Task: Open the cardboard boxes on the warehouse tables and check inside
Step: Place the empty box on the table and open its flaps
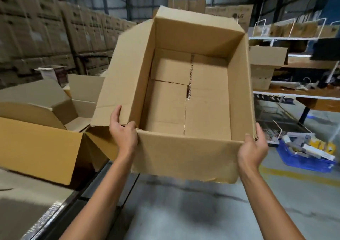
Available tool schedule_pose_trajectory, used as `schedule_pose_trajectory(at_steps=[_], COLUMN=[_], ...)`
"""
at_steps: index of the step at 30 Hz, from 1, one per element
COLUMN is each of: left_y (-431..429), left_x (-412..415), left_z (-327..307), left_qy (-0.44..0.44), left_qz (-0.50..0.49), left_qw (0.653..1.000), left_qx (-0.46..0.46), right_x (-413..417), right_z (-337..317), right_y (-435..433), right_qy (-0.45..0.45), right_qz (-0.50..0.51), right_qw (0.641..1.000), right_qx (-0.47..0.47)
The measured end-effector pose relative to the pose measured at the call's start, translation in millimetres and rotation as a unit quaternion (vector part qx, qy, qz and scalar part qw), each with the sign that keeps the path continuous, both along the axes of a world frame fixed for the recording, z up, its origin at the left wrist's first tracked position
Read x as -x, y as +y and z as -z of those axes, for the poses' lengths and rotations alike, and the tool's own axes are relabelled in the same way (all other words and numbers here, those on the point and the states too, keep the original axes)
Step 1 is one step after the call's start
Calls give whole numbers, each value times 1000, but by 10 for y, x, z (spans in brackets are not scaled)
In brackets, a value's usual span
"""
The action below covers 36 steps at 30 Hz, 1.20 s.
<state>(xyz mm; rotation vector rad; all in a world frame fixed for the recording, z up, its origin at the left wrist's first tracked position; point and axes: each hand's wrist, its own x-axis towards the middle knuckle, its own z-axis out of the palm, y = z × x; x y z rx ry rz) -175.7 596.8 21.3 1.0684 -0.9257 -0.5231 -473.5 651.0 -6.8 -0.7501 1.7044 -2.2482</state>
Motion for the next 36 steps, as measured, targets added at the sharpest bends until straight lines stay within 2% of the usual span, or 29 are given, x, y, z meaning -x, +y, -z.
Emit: schedule_pose_trajectory(at_steps=[5, 9, 19, 23, 30, 36], left_y=[-715, -1186, -1800, -1810, -1941, -2286], left_x=[-40, -59, -347, -701, -1601, -2483], left_z=[-457, -773, -1190, -1190, -1219, -1143], left_qy=[4, -3, -31, -39, -14, 2], left_qz=[-48, -128, -322, -406, -462, -465], left_qw=[997, 988, 943, 912, 887, 883], left_qx=[58, 82, 86, 53, 17, -61], right_x=[11, -12, -451, -944, -2235, -3275], right_z=[-427, -829, -1522, -1557, -1587, -1707], right_y=[-1169, -2049, -3729, -4133, -4746, -5399], right_qy=[14, 41, 86, 103, 73, 192], right_qz=[-70, -145, -345, -424, -525, -559], right_qw=[996, 986, 927, 893, 843, 807], right_qx=[59, 75, 115, 106, 90, -6])
